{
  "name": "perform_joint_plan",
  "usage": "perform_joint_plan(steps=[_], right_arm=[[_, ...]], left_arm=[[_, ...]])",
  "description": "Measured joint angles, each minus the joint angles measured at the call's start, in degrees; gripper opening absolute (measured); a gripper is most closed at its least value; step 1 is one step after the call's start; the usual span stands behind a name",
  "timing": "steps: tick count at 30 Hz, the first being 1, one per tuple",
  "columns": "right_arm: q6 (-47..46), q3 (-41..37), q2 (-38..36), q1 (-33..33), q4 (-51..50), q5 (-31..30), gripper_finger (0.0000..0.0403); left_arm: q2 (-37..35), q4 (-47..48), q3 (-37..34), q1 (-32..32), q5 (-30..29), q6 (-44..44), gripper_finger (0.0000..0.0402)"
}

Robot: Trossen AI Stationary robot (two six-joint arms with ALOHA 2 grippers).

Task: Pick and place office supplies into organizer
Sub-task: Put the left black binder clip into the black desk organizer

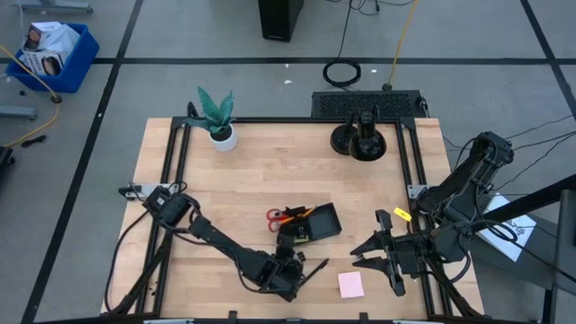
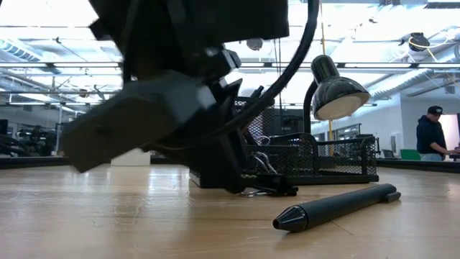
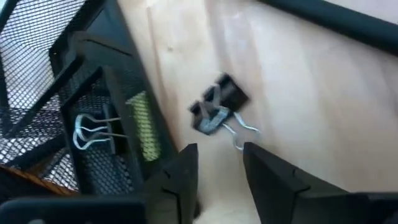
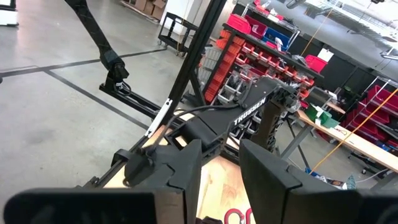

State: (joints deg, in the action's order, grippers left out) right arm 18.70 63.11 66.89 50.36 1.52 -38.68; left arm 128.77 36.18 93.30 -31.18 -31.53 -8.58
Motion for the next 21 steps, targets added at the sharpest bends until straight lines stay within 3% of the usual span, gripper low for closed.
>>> perform_joint_plan(steps=[5,11,21], right_arm=[[0.0,0.0,0.0,0.0,0.0,0.0,0.0100],[0.0,0.0,0.0,0.0,0.0,0.0,0.0100],[0.0,0.0,0.0,0.0,0.0,0.0,0.0100]], left_arm=[[0.0,0.2,0.0,-1.1,-0.6,0.9,0.0153],[-0.1,0.4,0.0,-1.9,-4.3,0.9,0.0153],[-0.3,-1.5,0.0,-2.7,-4.6,3.0,0.0152]])
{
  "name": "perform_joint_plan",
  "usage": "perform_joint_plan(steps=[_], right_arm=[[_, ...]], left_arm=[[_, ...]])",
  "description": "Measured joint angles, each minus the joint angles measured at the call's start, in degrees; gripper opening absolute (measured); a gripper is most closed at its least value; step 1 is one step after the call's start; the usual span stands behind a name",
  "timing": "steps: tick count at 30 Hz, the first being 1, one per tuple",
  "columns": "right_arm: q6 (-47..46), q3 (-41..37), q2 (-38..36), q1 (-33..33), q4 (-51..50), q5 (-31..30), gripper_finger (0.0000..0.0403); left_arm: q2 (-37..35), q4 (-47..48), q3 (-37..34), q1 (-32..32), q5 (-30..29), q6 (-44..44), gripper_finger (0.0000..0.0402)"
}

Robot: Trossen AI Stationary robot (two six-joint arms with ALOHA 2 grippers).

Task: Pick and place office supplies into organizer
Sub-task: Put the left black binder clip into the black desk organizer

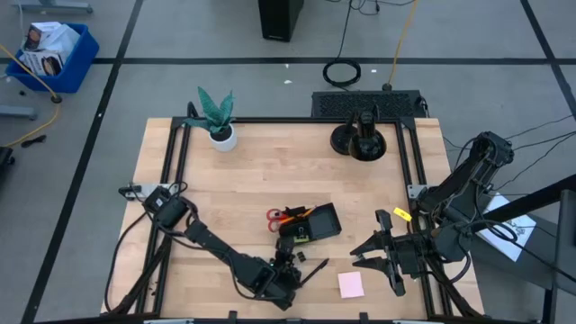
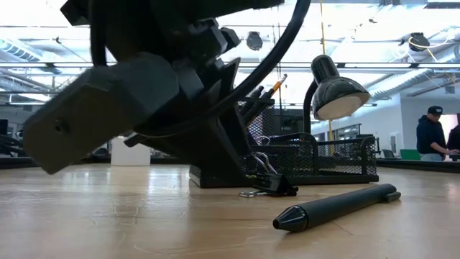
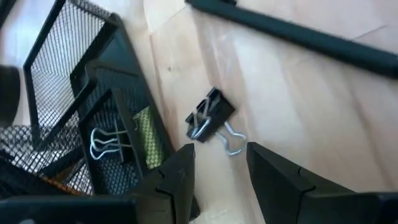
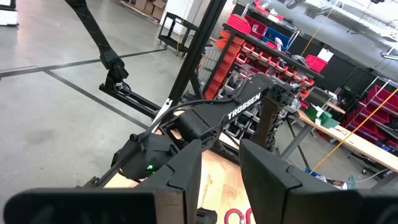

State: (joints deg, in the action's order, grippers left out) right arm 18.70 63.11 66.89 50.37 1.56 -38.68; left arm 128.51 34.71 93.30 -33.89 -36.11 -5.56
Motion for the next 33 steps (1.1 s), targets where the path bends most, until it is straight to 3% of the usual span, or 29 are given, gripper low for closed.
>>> perform_joint_plan(steps=[9,27,33], right_arm=[[-0.2,0.0,0.0,0.0,0.3,0.0,0.0100],[-0.2,0.0,0.0,0.0,0.4,0.0,0.0100],[-0.1,0.0,0.0,0.0,0.4,0.0,0.0100]], left_arm=[[0.0,-2.2,0.0,-1.4,-3.9,2.8,0.0152],[0.0,-8.7,0.0,-0.6,-2.4,9.1,0.0152],[0.0,-6.8,0.0,0.3,1.3,8.4,0.0152]])
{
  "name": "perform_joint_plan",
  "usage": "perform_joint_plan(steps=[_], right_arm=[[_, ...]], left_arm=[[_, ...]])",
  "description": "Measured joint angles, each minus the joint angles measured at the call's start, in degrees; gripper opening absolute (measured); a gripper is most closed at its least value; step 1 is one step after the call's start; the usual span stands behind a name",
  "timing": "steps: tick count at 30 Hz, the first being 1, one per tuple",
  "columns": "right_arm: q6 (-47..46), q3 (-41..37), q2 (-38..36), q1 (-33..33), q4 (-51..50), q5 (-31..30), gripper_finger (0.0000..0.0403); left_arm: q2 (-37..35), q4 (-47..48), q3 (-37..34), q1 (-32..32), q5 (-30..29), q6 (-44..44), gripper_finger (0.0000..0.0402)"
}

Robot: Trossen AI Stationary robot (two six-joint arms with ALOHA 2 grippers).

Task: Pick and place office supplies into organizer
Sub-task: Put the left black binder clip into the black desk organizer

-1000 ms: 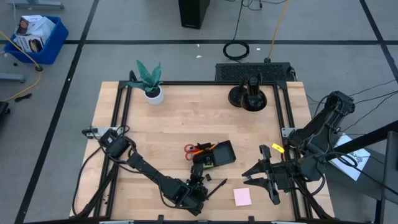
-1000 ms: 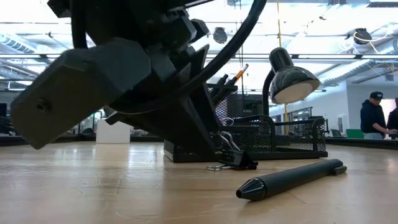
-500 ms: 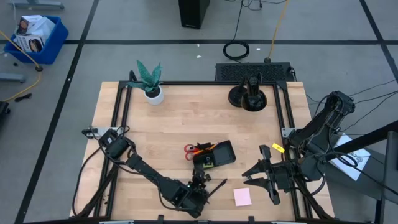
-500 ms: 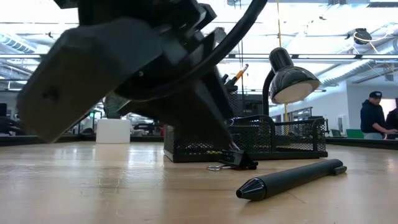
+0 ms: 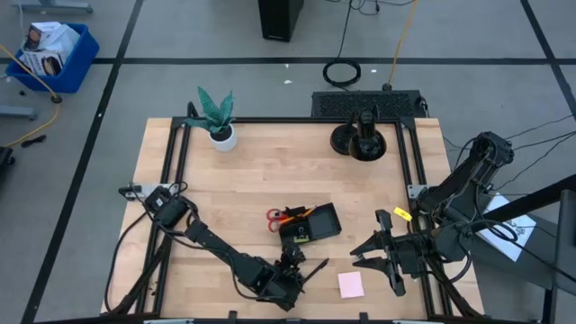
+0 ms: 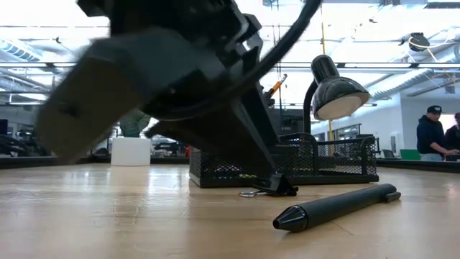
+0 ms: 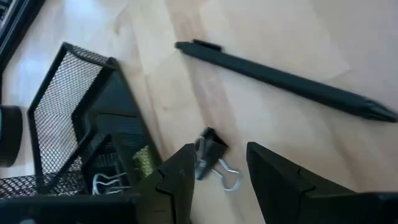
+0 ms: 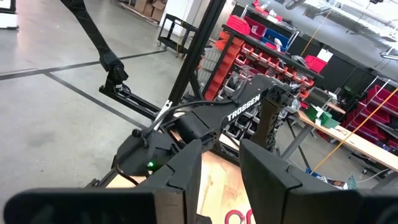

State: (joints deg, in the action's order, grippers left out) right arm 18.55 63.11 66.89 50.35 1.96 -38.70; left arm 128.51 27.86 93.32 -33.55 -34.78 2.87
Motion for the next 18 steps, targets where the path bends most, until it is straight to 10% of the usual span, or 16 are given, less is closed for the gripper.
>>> perform_joint_plan(steps=[18], right_arm=[[0.1,0.0,0.0,0.0,0.0,0.0,0.0100]], left_arm=[[0.0,0.7,0.0,0.6,0.2,0.6,0.0147]])
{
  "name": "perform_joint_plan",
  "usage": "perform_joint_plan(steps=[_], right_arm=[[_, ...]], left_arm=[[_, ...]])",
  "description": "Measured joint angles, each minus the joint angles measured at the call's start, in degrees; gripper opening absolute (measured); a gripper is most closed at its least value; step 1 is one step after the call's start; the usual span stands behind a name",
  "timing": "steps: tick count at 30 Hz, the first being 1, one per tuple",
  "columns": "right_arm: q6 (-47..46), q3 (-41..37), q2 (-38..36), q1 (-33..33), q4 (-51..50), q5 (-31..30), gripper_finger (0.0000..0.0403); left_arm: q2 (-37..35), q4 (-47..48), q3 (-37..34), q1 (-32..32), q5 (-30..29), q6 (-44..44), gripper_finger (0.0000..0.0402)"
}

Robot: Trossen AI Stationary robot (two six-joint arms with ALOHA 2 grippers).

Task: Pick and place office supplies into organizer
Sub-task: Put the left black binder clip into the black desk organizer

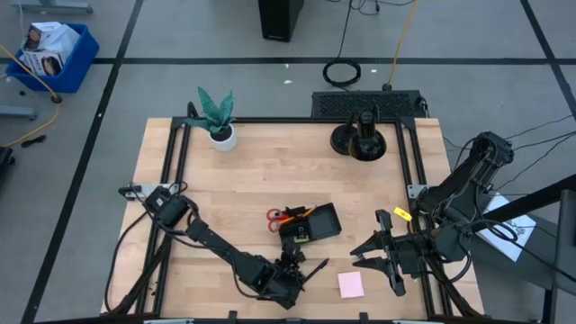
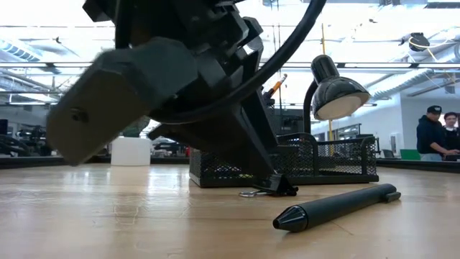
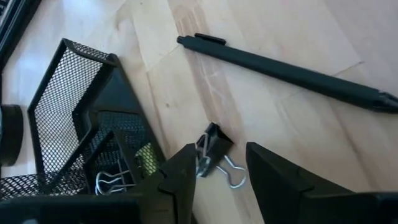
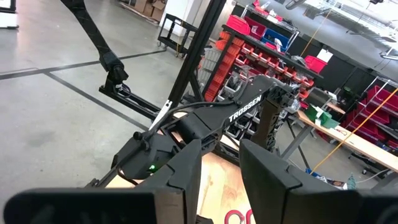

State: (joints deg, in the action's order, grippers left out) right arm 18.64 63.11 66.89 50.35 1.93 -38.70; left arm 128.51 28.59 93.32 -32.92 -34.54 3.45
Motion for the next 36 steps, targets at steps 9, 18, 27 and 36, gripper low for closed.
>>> perform_joint_plan(steps=[9,18,27,36], right_arm=[[0.0,0.0,0.0,0.0,0.0,0.0,0.0100],[-0.1,0.0,0.0,0.0,0.0,0.0,0.0100],[-0.1,0.0,0.0,0.0,0.0,0.0,0.0100],[-0.1,0.0,0.0,0.0,0.0,0.0,0.0100]], left_arm=[[0.0,-0.2,0.0,0.4,0.2,1.3,0.0068],[0.0,-0.2,0.0,0.5,1.4,1.8,0.0006],[0.0,-0.1,0.0,0.5,-1.8,1.8,0.0020],[0.0,-0.1,0.0,0.5,-1.6,0.5,0.0021]])
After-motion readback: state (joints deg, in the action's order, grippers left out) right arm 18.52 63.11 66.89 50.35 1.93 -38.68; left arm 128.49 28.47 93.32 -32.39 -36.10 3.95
